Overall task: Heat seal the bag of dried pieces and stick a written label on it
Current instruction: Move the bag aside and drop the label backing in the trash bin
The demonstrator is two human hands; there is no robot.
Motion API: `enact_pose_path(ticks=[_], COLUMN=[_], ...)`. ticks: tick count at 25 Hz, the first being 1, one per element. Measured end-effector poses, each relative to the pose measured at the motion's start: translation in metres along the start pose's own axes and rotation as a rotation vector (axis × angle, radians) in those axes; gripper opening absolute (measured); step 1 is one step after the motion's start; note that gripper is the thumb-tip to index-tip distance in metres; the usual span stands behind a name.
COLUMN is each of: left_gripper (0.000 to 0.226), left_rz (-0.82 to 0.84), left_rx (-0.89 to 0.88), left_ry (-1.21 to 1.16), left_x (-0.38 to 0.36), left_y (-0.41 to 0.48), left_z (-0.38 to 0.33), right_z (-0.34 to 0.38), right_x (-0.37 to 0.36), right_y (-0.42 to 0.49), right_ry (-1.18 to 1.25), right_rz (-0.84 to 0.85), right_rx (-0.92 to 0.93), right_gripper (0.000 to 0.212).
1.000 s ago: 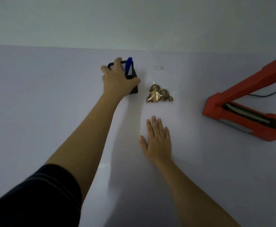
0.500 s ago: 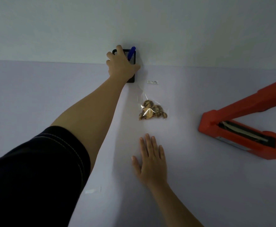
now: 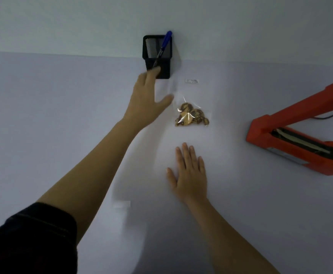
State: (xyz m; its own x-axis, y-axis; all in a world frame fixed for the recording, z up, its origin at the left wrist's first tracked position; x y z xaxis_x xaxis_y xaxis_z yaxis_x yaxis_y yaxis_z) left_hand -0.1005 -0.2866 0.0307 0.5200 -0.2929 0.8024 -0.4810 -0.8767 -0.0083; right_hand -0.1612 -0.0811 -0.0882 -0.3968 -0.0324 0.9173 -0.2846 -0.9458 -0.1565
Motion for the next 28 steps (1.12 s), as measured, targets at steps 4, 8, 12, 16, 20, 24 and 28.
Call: enact_pose_path(ticks=[4,8,12,16,20,24,28], left_gripper=[0.054,0.046,0.046,0.033,0.025,0.017,0.013], left_rz=[0.262,0.311,0.218,0.132,0.105,0.101,0.113], left_rx=[0.059,0.183,0.401,0.453,0.434,0.417,0.368], left_ry=[0.02,0.151,0.128,0.099,0.114,0.137,0.192], left_x=[-0.009,-0.004,-0.007,-0.017,-0.02,-0.02,-0.021], left_y=[-0.121,-0.218,-0.272,-0.279,-0.28,-0.281,-0.282], left_z=[0.044,0.085,0.1,0.103,0.105,0.103,0.1], right_z=[-0.001,0.001,0.002,0.021,0.075,0.091,0.085], right_x=[-0.002,0.0,-0.001,0.0,-0.019,-0.035,-0.043], right_y=[-0.002,-0.003,-0.004,-0.012,-0.057,-0.088,-0.092], right_ry=[-0.011,-0.021,-0.028,-0.012,0.017,-0.004,-0.03], right_rz=[0.008,-0.019,0.004,0.031,0.104,0.116,0.099], right_rx=[0.005,0.01,0.032,0.068,0.316,0.318,0.335], right_gripper=[0.065,0.065,0.064,0.06,0.053,0.053,0.054])
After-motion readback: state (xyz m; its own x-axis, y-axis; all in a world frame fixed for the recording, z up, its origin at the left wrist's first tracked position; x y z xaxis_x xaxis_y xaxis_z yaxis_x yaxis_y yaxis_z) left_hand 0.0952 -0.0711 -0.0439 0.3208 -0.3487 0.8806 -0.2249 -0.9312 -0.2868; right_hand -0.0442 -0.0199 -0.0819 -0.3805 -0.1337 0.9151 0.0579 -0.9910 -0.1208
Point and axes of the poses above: each hand's wrist, its own y-axis towards the middle knuckle, its own x-axis out of the back of the hand, z = x × y, the point moved 3 cm from there along y, towards the middle knuckle, and after that the axes turned 4 degrees about y, right-handed, at the moved point
